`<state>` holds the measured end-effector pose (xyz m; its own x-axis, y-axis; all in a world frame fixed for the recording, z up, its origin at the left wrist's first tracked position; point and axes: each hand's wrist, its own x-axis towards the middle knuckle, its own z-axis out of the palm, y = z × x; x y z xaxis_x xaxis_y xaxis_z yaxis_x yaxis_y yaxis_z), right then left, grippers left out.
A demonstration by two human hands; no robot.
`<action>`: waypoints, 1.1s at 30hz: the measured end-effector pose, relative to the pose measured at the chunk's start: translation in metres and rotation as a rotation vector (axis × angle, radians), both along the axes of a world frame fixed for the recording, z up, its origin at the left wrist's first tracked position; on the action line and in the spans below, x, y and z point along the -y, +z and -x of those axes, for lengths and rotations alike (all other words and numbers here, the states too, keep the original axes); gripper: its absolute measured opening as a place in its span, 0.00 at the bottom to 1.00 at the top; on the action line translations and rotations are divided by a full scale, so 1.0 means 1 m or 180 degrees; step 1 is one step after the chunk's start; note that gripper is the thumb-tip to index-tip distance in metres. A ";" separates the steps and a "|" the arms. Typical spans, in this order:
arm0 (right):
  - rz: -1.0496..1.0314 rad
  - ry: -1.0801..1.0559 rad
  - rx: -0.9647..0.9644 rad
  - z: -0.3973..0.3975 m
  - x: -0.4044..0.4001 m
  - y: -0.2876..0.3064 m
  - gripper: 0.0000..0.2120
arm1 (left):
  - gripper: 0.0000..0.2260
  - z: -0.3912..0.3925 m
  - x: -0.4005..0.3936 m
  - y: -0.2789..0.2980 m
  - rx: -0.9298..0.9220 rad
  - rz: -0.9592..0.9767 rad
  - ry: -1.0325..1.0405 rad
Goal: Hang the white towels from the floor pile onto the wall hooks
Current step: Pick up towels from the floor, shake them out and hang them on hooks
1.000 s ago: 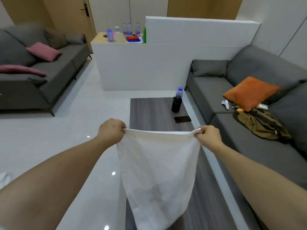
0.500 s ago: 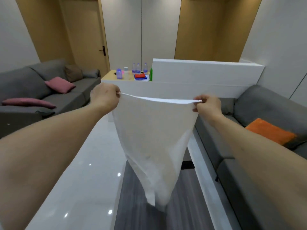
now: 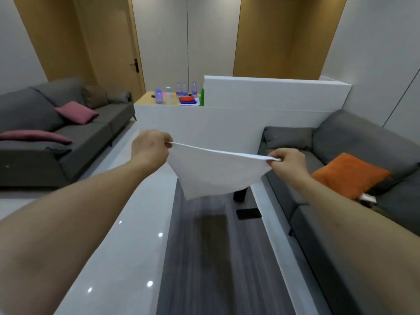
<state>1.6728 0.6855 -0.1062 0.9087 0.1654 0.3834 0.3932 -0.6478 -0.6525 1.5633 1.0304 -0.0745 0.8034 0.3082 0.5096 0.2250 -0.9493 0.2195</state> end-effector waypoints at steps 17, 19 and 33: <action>0.0392 -0.0339 -0.1610 0.193 0.071 -0.189 0.05 | 0.07 0.179 0.058 -0.212 -0.1715 0.0478 -0.0203; 0.0447 -0.0324 -0.1737 0.203 0.076 -0.202 0.07 | 0.06 0.186 0.060 -0.228 -0.1899 0.0564 -0.0177; 0.0724 -0.0571 -0.2397 0.124 0.078 -0.309 0.13 | 0.09 0.099 0.068 -0.324 -0.2666 0.0763 -0.0113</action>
